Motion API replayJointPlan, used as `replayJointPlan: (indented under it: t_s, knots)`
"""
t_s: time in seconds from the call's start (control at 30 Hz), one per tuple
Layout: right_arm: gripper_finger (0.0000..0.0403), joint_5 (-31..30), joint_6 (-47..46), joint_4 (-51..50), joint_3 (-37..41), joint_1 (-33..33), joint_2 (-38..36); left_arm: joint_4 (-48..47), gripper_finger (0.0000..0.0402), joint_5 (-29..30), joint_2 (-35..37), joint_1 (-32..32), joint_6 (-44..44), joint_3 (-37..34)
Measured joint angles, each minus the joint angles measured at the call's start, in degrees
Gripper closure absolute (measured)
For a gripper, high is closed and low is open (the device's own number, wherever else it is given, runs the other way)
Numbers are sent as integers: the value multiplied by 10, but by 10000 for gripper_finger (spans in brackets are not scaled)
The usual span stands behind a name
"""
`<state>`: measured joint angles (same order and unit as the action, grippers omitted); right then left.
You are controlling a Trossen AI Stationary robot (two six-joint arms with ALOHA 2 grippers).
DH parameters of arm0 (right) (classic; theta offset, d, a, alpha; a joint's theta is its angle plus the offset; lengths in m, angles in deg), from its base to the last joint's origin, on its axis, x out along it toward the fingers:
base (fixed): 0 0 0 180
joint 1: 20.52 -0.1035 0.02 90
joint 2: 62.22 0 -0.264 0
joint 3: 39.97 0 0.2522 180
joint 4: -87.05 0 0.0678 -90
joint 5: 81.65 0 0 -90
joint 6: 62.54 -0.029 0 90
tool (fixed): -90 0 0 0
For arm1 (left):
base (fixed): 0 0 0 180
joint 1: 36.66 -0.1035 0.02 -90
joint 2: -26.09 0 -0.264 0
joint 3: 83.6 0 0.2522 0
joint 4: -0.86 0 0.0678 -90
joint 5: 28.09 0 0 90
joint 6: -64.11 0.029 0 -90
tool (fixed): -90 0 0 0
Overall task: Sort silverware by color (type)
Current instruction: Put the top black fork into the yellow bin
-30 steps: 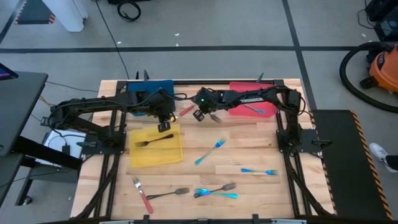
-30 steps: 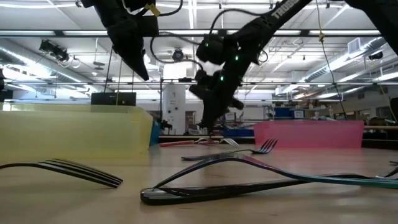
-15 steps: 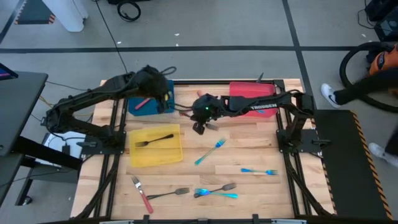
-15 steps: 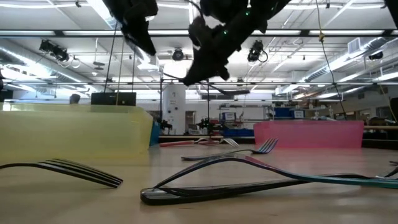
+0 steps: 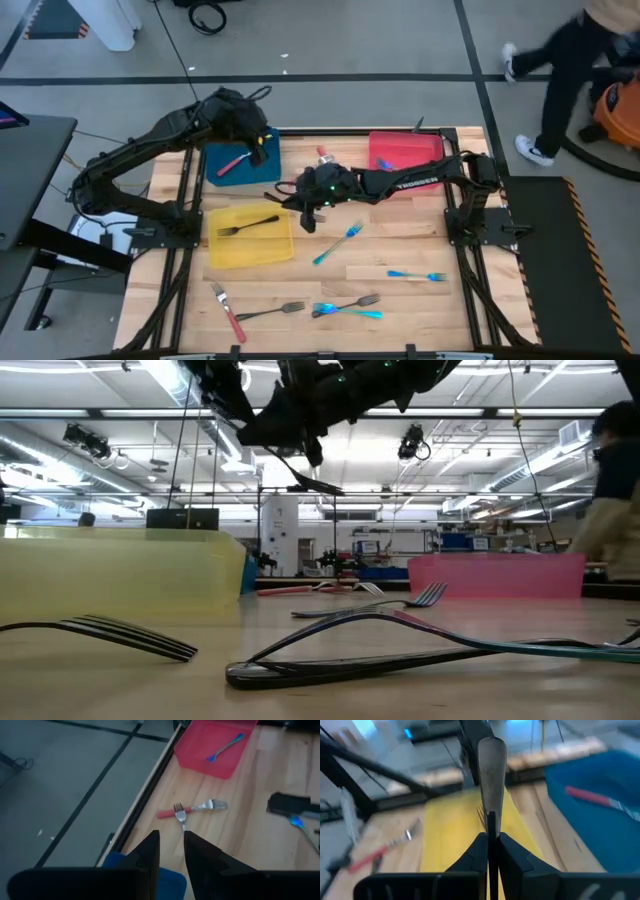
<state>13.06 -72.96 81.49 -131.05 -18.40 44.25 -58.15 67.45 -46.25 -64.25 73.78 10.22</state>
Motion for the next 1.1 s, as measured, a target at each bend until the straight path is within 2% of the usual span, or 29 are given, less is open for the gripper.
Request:
replayJointPlan:
  t_s: [0.33, 0.6, 0.87, 1.0, 1.1]
  knots:
    - [373, 46, 27, 191, 0, -11, 65, 1, 312, 0, 0, 1, 0, 52]
    - [373, 72, 87, 313, -8, -10, 114, -7, 312, -1, 0, 1, 0, 56]
    - [372, 117, 107, 341, -48, -10, 162, -10, 312, -3, 0, 6, 0, 57]
    - [372, 162, 111, 344, -79, -10, 198, -15, 312, -3, 0, 5, 0, 57]
    - [372, 166, 108, 342, -90, -10, 217, -19, 312, -3, 0, 7, 0, 57]
